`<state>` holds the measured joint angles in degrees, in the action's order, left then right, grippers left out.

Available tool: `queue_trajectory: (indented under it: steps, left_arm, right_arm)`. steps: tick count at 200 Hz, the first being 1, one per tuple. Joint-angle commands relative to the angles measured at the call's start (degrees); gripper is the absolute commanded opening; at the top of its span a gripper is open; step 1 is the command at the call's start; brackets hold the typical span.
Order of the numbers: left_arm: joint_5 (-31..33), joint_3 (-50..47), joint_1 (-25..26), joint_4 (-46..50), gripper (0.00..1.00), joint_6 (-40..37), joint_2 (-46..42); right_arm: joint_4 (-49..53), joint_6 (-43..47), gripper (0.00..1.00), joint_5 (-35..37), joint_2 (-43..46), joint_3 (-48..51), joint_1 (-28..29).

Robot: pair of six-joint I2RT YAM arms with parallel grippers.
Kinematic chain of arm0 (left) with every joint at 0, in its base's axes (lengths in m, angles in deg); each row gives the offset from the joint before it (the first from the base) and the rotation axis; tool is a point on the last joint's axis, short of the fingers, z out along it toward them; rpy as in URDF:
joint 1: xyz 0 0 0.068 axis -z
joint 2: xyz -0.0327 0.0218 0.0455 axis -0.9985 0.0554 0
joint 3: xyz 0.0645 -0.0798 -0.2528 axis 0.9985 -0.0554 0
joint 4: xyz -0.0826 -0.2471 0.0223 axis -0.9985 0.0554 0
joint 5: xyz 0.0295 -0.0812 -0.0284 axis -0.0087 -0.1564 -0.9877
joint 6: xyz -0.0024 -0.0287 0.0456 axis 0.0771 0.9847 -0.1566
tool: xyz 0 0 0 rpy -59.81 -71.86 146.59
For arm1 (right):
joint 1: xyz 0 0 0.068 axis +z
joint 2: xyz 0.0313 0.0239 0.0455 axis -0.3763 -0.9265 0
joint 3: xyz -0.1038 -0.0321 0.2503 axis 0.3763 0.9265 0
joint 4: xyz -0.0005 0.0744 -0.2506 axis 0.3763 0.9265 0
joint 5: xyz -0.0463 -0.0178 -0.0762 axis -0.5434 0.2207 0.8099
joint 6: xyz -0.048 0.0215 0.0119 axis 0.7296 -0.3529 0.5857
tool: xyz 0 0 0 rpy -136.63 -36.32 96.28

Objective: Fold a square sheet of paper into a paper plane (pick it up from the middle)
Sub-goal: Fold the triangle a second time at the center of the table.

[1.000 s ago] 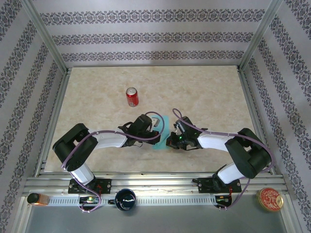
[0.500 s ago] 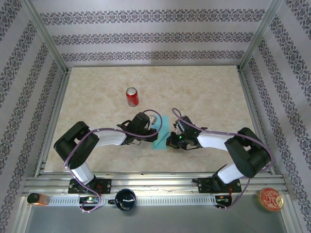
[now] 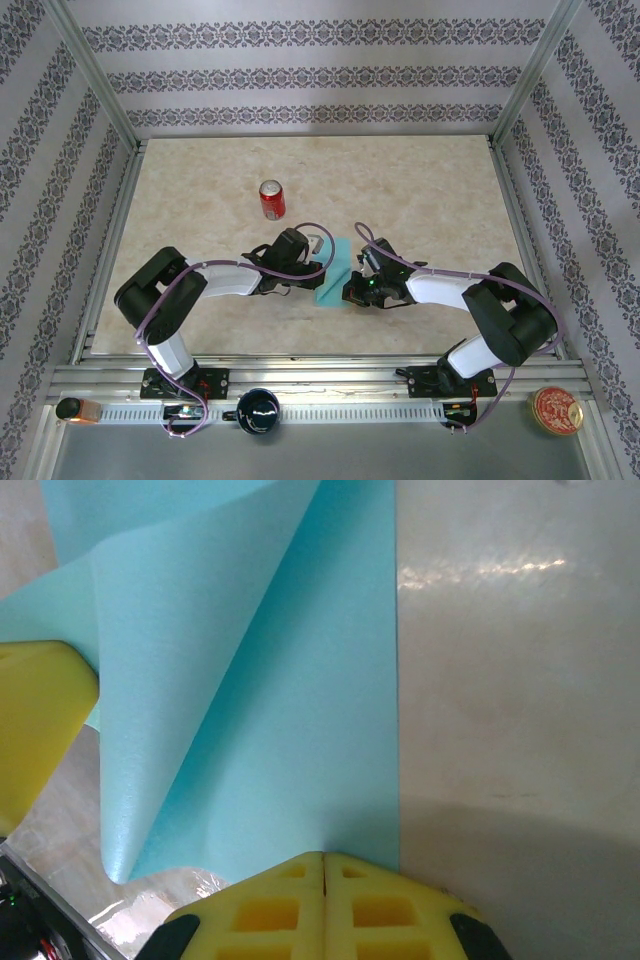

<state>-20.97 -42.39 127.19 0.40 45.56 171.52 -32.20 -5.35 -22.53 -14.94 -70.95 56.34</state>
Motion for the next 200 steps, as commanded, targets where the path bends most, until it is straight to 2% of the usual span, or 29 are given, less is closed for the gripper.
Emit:
queue_trajectory:
  steps: [1, 41, 87, 116, 200]
  left_arm:
    - [0.3, 1.4, -1.0, 1.6, 0.01, -1.7, 0.9]
    - [0.7, 0.8, -1.2, 1.8, 0.01, -1.7, 1.1]
    - [0.7, 0.2, -1.2, 1.5, 0.01, -1.4, 1.4]
    - [0.7, -0.4, -1.2, 0.8, 0.01, -1.1, 1.6]
    - [-1.9, 0.3, -1.2, -0.3, 0.01, -2.1, 1.7]
  right_arm:
    - [4.4, 1.2, 0.04, 1.0, -0.7, -0.1, -0.3]
    - [3.6, 1.1, 0.06, -0.2, -0.4, -0.9, -0.3]
    - [0.5, -0.6, 0.15, -1.7, 2.3, -2.2, 1.1]
    - [-0.6, -1.5, 0.17, -1.4, 1.9, -2.0, 1.9]
    - [6.0, 1.4, 0.05, 3.6, -2.5, -2.0, 2.0]
